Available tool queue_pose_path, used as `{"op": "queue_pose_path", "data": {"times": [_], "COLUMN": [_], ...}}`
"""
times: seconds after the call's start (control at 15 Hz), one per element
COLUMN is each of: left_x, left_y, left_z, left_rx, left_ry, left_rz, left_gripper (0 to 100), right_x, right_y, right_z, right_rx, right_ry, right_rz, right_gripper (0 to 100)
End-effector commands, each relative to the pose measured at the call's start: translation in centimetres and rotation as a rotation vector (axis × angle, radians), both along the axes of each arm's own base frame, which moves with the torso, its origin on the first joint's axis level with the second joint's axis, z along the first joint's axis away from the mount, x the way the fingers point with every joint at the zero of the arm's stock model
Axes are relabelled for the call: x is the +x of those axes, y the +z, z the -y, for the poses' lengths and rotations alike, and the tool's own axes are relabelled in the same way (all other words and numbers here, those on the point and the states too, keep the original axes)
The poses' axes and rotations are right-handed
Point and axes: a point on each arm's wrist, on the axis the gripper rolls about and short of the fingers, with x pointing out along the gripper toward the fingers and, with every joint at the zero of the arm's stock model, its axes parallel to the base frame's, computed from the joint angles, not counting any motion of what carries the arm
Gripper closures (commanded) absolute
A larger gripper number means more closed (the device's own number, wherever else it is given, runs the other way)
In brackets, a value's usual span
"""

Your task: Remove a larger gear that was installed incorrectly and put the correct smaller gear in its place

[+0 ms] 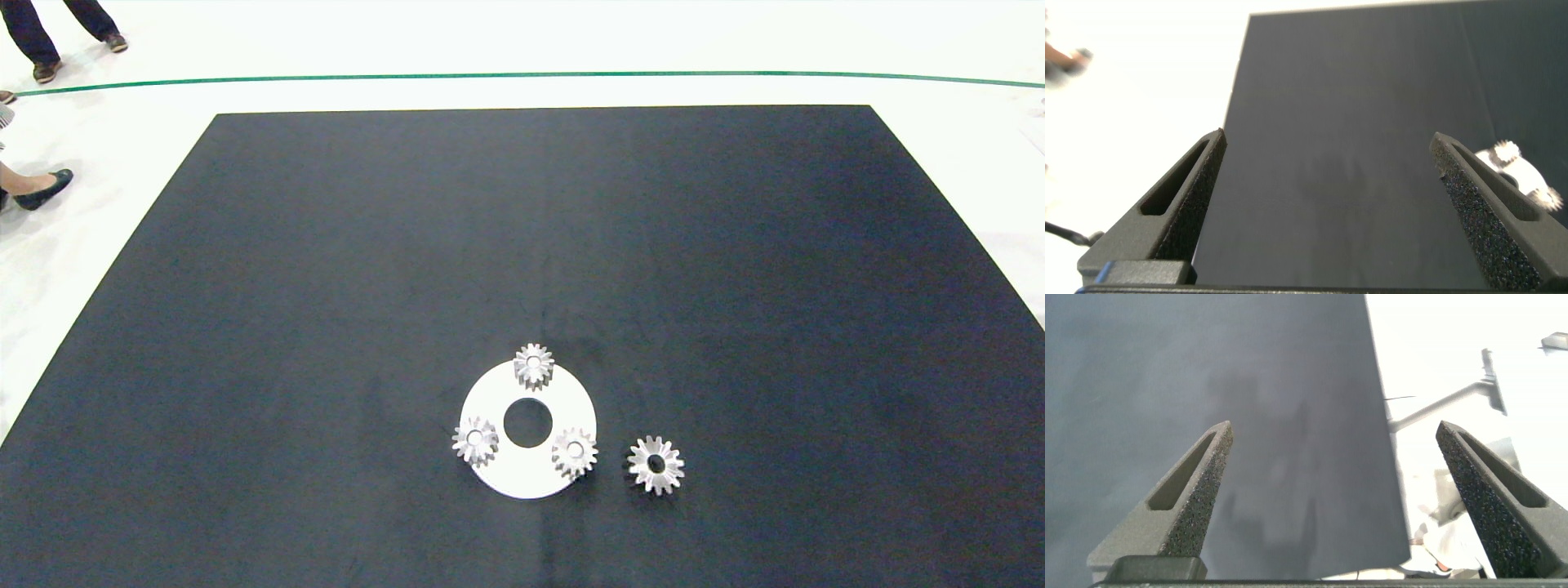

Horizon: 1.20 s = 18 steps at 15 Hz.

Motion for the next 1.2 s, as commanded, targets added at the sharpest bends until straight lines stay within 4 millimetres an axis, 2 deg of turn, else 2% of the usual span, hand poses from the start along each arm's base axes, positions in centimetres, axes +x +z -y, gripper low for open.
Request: {"op": "queue_pose_path", "data": {"times": [0.07,0.2,0.27,0.53,0.73,0.8,0.87,1.07,1.2], "left_x": [-4.6,-4.9,-4.3,-3.2,-2.2,-2.1,-2.0,-1.2,-0.3], "left_y": [-4.2,-7.3,-8.3,-9.1,-10.4,-11.6,-12.7,-13.5,-14.4], "left_z": [0.9,1.0,0.9,-0.2,-1.0,-0.6,-0.4,-0.4,-0.3], "left_rx": [0.010,0.009,-0.005,-0.060,-0.056,-0.046,-0.008,-0.013,0.014], "left_ry": [0.046,0.051,0.048,-0.039,-0.098,-0.078,-0.081,-0.081,-0.116], "left_rz": [0.124,0.116,0.086,0.047,-0.009,-0.017,-0.030,-0.074,-0.126], "left_gripper": [0,0,0,0,0,0,0,0,0], "right_x": [-5.9,-6.9,-7.0,-7.5,-7.8,-8.1,-8.7,-5.8,-4.3], "right_y": [-2.0,-1.9,-1.9,-1.4,-1.6,-2.1,-3.7,-6.4,-7.9], "right_z": [1.1,1.2,1.3,1.4,0.1,-0.6,-0.9,-1.1,-1.3], "right_rx": [0.005,0.029,0.038,0.055,0.019,-0.020,-0.078,-0.054,0.018], "right_ry": [-0.108,-0.164,-0.179,-0.256,-0.389,-0.459,-0.462,-0.323,-0.206], "right_rz": [0.227,0.275,0.280,0.301,0.286,0.276,0.265,0.183,0.190], "right_gripper": [0,0,0,0,0,0,0,0,0]}}
